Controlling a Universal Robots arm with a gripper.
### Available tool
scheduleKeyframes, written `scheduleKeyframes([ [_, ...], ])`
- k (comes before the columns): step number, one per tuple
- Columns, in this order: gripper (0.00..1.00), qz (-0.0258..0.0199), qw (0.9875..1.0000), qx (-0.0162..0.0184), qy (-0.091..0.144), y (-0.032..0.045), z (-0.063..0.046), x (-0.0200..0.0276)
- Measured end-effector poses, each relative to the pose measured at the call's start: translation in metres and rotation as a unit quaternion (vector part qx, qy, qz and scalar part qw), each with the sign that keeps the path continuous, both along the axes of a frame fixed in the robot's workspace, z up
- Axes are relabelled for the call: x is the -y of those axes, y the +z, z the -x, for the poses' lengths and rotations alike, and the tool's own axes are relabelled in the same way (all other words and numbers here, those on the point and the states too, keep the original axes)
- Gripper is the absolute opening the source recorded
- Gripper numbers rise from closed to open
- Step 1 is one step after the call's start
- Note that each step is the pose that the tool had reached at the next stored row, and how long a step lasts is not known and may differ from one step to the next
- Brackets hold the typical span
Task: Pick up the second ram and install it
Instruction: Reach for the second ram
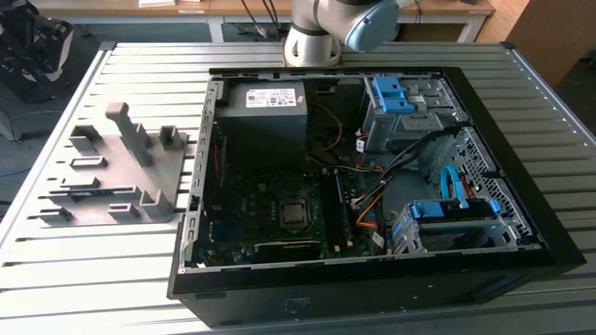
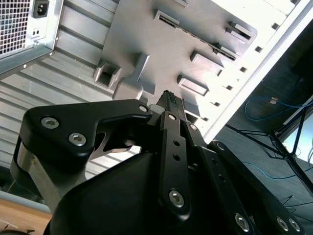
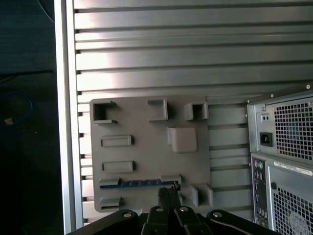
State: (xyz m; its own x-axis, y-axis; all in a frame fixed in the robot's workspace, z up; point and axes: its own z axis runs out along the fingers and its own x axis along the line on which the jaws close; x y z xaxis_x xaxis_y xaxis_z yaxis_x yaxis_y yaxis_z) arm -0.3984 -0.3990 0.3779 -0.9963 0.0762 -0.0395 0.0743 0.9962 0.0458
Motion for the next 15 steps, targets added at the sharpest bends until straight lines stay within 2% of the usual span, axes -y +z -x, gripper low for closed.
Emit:
scheduleKeyframes([
  [9,0.10,0.0000,1.0000,0.0000,0.000,-0.0158,0.003,0.0000],
  [15,0.10,0.0003,1.0000,-0.0001,0.000,-0.0265,0.007,0.0024],
])
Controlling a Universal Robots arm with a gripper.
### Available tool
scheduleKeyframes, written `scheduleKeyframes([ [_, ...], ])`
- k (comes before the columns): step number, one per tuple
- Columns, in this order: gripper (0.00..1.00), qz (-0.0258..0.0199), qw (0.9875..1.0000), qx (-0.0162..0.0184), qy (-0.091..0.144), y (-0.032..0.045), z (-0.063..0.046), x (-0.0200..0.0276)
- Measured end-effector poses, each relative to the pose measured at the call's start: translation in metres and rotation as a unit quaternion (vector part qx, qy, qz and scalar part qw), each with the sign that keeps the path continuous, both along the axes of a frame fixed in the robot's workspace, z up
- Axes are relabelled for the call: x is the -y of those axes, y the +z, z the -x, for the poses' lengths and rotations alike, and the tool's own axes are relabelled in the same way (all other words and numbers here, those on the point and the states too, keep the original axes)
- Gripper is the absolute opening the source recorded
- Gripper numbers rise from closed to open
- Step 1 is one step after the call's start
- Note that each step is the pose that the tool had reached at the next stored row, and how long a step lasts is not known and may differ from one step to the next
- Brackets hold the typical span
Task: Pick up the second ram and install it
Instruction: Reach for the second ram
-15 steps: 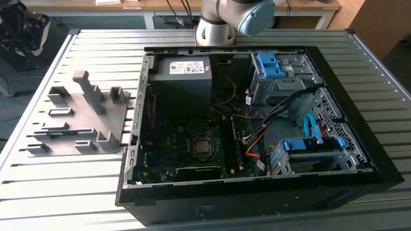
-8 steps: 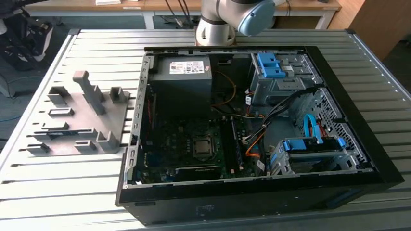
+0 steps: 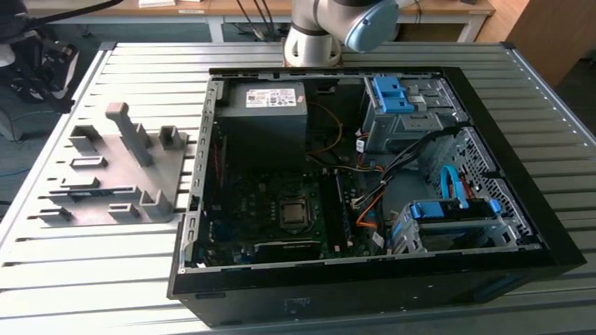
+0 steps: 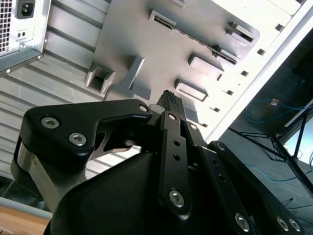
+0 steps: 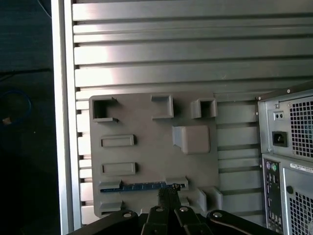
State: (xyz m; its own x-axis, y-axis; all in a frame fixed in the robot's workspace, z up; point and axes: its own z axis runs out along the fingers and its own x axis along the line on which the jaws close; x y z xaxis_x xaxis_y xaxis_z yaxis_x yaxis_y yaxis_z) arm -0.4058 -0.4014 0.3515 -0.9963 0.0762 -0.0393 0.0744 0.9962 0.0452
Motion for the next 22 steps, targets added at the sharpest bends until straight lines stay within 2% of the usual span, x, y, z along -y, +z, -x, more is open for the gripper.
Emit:
scheduleKeyframes([
  [1,0.10,0.0017,1.0000,0.0001,0.000,-0.0008,0.001,0.0002],
  [4,0.10,0.0160,0.9999,0.0000,0.000,-0.0013,0.003,0.0009],
  [5,0.10,0.0187,0.9998,0.0002,0.000,-0.0023,0.004,0.0011],
  [10,0.10,0.0190,0.9998,0.0001,0.000,-0.0113,0.011,0.0042],
  [13,0.10,0.0190,0.9998,-0.0003,0.000,-0.0147,0.012,0.0057],
  [14,0.10,0.0190,0.9998,-0.0033,0.000,-0.0157,0.012,0.0060],
  [19,0.10,0.0190,0.9992,-0.0340,0.001,-0.0190,0.012,0.0067],
  [20,0.10,0.0190,0.9991,-0.0380,0.001,-0.0201,0.012,0.0069],
  [22,0.10,0.0191,0.9990,-0.0395,0.001,-0.0237,0.012,0.0082],
])
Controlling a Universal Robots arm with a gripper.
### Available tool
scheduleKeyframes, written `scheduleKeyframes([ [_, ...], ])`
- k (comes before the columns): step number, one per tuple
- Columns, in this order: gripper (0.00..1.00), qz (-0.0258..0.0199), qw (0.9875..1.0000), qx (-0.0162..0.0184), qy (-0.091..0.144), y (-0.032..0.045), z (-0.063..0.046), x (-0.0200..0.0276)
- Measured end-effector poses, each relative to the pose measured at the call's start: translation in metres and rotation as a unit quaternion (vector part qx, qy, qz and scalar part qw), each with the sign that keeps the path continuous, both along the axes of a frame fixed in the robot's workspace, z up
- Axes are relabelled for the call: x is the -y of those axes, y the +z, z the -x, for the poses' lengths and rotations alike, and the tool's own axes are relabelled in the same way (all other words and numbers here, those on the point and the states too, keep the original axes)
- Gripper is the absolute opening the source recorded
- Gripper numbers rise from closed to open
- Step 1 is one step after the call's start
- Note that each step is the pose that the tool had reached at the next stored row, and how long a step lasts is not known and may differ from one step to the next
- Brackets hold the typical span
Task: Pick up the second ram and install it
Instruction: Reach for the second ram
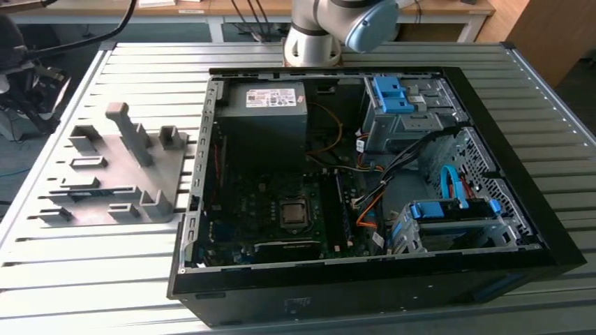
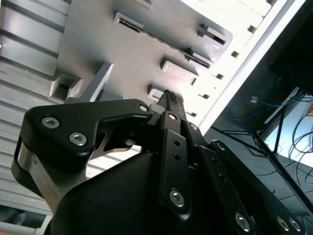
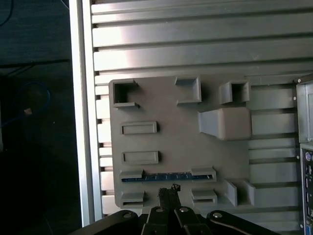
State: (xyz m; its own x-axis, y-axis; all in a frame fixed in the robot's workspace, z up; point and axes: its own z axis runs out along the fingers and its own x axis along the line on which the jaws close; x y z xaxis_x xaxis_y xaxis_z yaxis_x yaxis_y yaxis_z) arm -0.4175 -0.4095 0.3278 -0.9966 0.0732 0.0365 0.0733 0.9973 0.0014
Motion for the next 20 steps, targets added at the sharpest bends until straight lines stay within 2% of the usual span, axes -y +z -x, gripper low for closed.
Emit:
scheduleKeyframes([
  [12,0.10,0.0000,1.0000,0.0000,0.001,-0.0217,0.000,0.0076],
  [20,0.10,0.0000,1.0000,0.0000,0.001,-0.0363,0.000,0.0103],
])
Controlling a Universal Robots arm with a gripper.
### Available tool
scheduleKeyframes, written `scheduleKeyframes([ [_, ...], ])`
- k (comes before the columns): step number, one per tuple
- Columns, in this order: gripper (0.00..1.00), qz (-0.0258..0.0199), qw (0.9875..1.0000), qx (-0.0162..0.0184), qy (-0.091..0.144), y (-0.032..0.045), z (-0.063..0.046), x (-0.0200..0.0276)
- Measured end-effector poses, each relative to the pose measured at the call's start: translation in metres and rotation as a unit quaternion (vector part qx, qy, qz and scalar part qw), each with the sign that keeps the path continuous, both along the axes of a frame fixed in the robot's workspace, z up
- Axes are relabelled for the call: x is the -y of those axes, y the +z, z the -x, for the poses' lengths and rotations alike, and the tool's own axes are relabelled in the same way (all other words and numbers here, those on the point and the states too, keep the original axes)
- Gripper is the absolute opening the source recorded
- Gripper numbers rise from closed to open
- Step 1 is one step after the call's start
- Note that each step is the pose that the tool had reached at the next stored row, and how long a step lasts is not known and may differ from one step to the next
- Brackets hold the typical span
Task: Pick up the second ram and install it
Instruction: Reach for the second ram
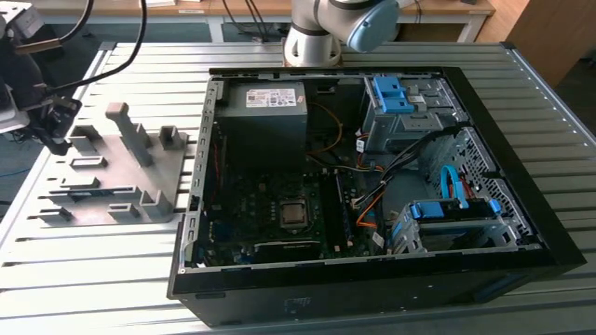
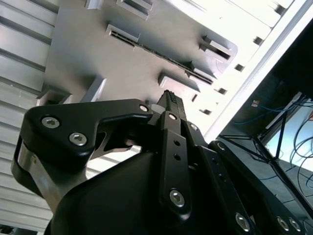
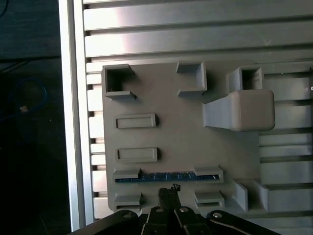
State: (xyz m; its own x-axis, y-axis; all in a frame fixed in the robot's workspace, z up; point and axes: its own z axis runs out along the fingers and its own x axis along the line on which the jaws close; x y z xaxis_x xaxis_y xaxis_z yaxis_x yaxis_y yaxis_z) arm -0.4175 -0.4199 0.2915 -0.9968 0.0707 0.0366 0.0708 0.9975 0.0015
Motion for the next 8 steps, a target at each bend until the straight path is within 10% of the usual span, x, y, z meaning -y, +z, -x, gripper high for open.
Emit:
scheduleKeyframes([
  [8,0.10,0.0000,1.0000,-0.0006,0.000,-0.0146,0.000,0.0023],
])
